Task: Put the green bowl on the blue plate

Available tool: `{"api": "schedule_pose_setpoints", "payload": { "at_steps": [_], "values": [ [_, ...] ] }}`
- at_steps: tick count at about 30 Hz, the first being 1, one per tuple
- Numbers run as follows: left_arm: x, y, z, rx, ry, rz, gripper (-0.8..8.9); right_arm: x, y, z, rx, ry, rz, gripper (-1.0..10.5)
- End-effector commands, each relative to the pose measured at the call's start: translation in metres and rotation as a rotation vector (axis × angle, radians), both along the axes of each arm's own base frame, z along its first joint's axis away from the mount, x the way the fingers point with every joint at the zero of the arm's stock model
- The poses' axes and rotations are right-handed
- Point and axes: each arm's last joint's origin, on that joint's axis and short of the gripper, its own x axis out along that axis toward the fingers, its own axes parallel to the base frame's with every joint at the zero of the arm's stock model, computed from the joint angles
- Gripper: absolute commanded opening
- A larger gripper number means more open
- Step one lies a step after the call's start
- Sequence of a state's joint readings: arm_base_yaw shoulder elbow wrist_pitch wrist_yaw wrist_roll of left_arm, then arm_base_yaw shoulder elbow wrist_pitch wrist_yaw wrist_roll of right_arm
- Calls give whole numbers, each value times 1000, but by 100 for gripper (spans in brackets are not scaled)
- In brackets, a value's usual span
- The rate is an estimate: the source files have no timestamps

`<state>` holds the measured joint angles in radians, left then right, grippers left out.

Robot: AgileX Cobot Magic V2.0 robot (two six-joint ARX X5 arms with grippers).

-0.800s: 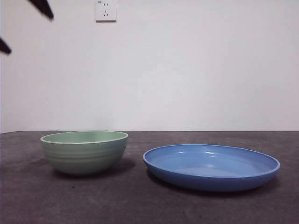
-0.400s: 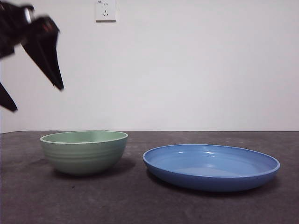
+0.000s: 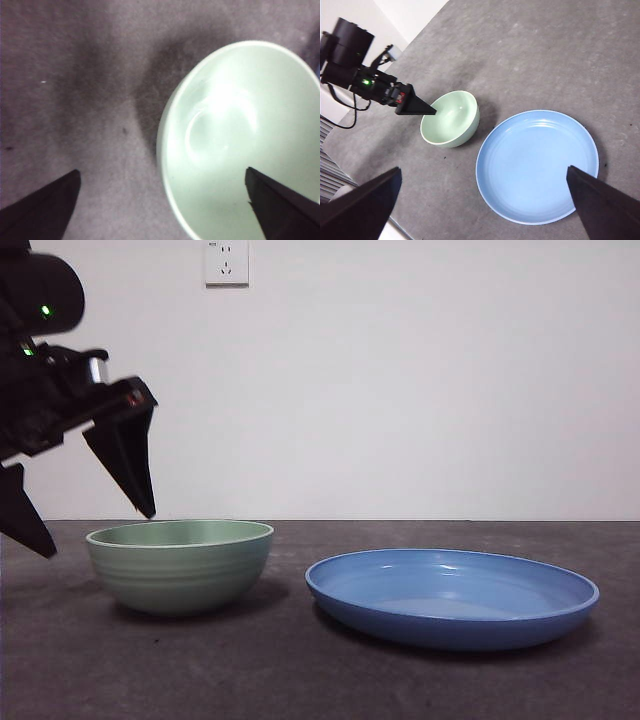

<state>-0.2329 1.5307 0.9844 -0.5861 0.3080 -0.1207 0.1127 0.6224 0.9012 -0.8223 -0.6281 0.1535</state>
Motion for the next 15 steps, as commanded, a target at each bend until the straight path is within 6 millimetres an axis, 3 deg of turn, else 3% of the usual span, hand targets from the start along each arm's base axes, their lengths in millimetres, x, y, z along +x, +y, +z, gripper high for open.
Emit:
{"api": "schedule_pose_setpoints", "payload": {
  "at_steps": [1,5,8,11,15],
  "values": [
    [9,-4,-4,5,-1,-6,441,0,1,5,-2,-30,12,548],
    [11,-4,-10,9,25,0,210,-1,1,6,-2,-29,15,548],
    [10,-4,-11,10,31,0,95,-1,1,6,-2,-29,15,548],
    [10,-4,-11,10,31,0,17,-1,1,5,-3,-29,15,549],
    [10,-4,-11,10,31,0,14,-1,1,5,-2,-26,15,548]
  ]
}}
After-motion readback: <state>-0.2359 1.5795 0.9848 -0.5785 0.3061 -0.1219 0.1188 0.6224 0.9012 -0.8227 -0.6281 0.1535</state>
